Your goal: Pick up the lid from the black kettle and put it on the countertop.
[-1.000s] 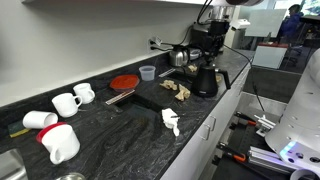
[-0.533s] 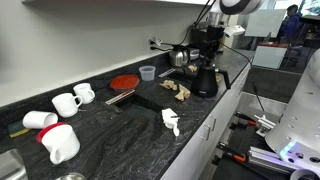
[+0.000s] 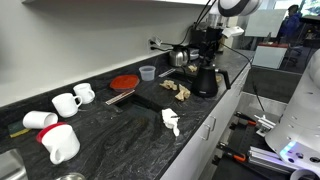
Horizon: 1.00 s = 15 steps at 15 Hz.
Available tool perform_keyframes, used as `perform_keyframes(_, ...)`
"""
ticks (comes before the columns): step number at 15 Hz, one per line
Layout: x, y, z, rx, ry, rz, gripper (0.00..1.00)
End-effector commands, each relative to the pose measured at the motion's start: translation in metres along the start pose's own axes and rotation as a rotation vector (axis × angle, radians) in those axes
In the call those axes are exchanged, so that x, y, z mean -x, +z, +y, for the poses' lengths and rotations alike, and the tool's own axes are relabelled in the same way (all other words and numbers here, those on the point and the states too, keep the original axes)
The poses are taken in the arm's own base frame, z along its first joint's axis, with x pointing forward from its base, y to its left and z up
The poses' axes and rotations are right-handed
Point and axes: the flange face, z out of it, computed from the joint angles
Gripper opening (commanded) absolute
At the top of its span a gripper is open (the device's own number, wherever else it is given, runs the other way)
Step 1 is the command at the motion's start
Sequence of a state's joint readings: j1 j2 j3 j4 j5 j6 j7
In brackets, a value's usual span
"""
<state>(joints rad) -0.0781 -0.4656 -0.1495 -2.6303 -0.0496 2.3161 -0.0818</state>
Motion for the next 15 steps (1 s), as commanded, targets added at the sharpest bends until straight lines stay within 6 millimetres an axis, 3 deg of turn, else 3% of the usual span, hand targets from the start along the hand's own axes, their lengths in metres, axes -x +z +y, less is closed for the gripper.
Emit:
perform_keyframes(1,-0.002,0.000,0.000,0.015,0.012,-0.010,1.00)
perform_keyframes(12,-0.003,-0.009,0.005,0.014,0.040,0.007,0.19)
perform_keyframes(15,-0.005,-0.011,0.006,0.014,0.046,0.012,0.16)
